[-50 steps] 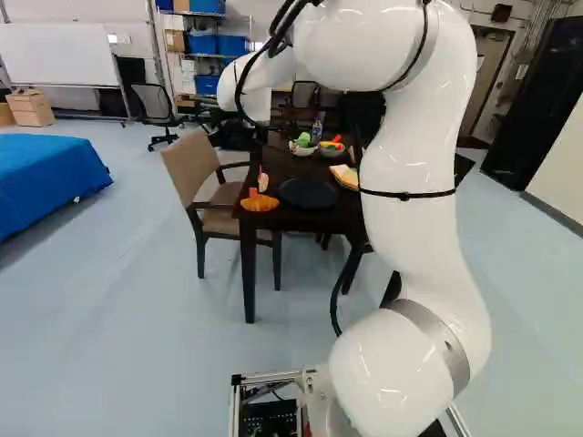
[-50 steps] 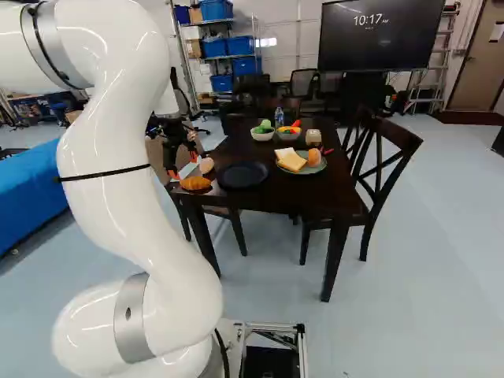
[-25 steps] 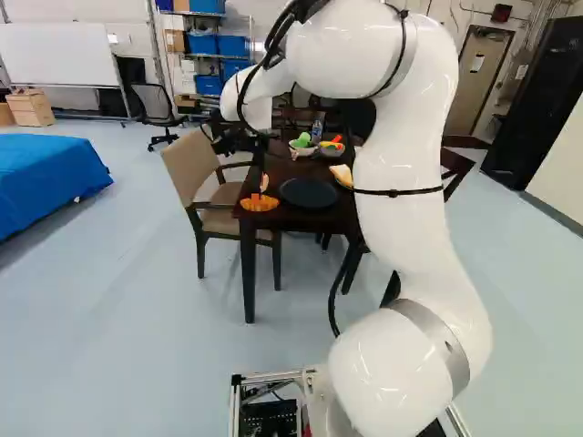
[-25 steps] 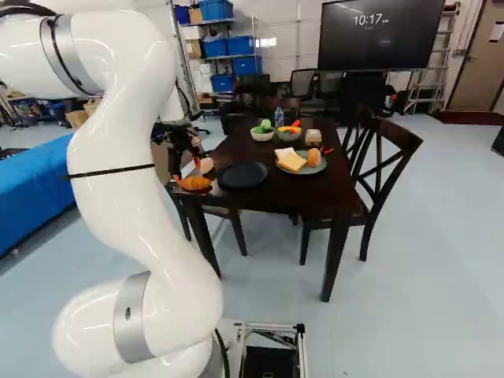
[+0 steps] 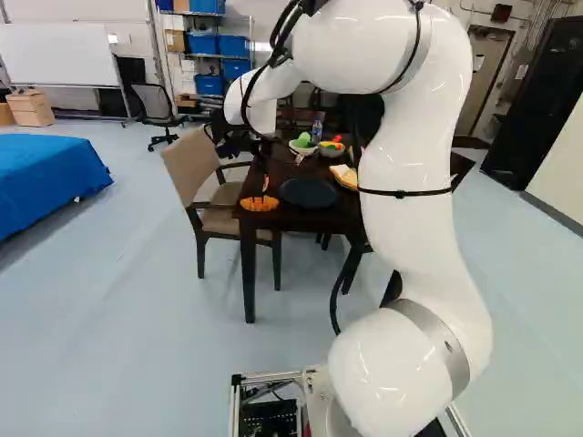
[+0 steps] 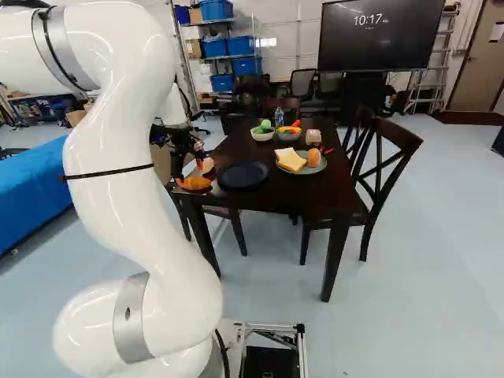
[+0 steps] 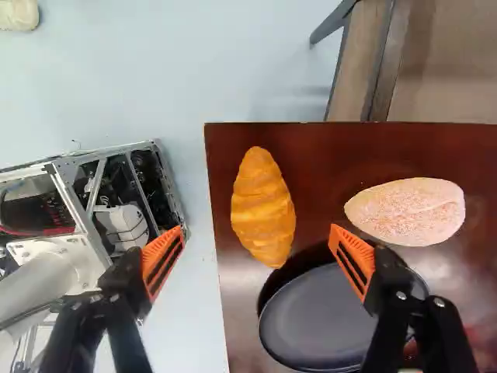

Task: Move the croissant to the empty plate

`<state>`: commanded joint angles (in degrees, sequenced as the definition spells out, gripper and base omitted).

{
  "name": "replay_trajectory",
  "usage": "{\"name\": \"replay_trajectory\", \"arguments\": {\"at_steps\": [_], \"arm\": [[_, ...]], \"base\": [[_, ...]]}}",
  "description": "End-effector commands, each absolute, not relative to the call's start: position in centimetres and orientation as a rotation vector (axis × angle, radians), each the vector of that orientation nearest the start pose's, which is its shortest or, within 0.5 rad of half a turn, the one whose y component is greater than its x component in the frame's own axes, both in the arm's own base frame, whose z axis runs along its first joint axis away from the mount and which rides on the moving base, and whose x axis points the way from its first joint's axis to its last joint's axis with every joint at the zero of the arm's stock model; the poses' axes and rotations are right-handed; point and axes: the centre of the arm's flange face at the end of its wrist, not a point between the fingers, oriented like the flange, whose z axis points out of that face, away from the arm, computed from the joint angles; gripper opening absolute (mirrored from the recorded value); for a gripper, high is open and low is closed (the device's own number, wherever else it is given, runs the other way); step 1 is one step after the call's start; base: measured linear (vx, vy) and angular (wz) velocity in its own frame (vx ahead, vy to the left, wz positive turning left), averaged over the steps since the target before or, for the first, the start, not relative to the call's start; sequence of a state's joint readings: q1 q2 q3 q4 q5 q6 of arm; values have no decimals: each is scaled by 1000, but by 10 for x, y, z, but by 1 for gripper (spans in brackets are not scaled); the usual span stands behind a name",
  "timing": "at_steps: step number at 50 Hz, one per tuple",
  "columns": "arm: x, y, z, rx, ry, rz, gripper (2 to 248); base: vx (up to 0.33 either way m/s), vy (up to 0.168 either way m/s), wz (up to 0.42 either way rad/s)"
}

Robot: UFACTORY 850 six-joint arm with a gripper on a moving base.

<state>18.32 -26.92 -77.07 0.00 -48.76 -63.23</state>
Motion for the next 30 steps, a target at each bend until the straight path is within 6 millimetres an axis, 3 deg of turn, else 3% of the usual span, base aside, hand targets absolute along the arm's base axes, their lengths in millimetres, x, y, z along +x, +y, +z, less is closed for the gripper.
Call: {"name": "replay_trajectory", "arguments": {"at_steps": [16,30], "arm": [[574,190,440,-2384,-2057,-28,247],[574,191,440,-2386,-2061,-45,247]], "base": [[0,0,0],[0,0,0]]}}
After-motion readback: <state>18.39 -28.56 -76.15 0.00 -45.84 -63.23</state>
